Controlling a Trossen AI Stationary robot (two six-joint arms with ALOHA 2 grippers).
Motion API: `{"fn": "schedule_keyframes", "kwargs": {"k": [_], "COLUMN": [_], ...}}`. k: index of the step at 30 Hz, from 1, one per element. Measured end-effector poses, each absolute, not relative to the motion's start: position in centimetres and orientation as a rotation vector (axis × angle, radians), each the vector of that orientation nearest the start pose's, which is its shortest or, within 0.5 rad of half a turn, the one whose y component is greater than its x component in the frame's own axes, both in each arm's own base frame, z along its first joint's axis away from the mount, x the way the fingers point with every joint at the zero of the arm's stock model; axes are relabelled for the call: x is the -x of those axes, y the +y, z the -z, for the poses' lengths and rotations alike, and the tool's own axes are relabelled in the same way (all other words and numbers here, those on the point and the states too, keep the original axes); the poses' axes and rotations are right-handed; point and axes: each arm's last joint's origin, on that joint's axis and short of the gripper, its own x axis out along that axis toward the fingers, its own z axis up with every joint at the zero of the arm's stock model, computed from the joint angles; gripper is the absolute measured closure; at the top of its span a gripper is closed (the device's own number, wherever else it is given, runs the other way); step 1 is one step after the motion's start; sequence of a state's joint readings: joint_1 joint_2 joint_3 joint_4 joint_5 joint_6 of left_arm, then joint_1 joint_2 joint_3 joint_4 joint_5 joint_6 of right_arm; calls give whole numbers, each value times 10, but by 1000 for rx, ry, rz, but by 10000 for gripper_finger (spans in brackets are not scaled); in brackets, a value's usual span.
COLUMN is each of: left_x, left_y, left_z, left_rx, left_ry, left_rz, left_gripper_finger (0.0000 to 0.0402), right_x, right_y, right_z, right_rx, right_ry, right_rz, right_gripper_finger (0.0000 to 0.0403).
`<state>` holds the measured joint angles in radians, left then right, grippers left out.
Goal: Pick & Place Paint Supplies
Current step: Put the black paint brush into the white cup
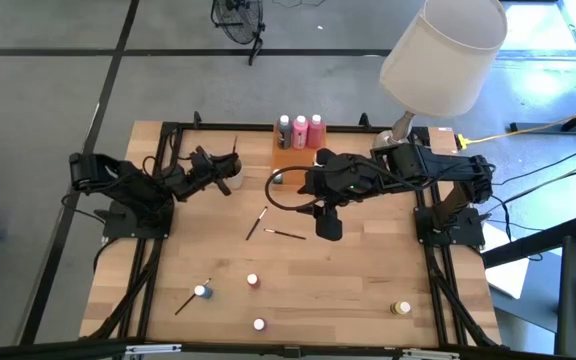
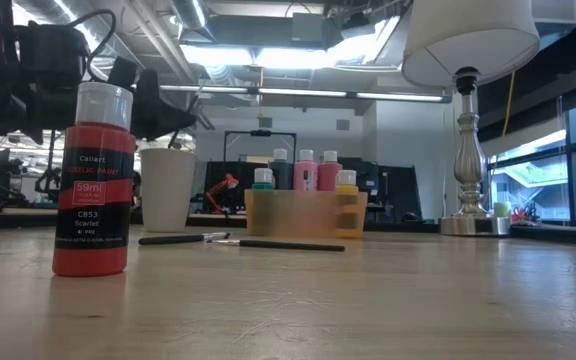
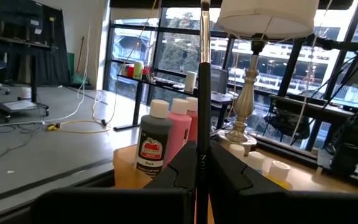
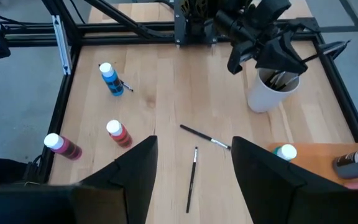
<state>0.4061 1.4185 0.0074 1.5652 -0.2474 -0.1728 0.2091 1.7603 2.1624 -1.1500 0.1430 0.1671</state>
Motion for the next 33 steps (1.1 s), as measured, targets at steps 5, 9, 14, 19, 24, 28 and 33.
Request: {"fn": "schedule_keyframes", "kwargs": {"k": [5, 9, 14, 19, 24, 28, 33], "left_x": [-155, -155, -155, -155, -155, -155, -155], "left_y": [77, 77, 77, 77, 77, 77, 77], "left_z": [-147, -147, -147, -147, -147, -146, -146], "left_rx": [161, 165, 152, 148, 161, 176, 190], "left_ry": [-214, -215, -209, -207, -212, -214, -211], "left_rz": [-624, -618, -621, -622, -624, -623, -622], "left_gripper_finger": [388, 388, 388, 388, 388, 383, 380], "right_x": [-336, -337, -338, -338, -338, -338, -338], "right_y": [67, 64, 62, 61, 61, 61, 61], "right_z": [-448, -449, -450, -450, -450, -450, -450], "right_rx": [-28, -19, -12, -11, -11, -12, -13], "right_ry": [740, 724, 714, 714, 714, 714, 714], "right_rz": [2, 10, 6, 5, 5, 3, 3], "right_gripper_finger": [195, 195, 195, 195, 195, 195, 195]}}
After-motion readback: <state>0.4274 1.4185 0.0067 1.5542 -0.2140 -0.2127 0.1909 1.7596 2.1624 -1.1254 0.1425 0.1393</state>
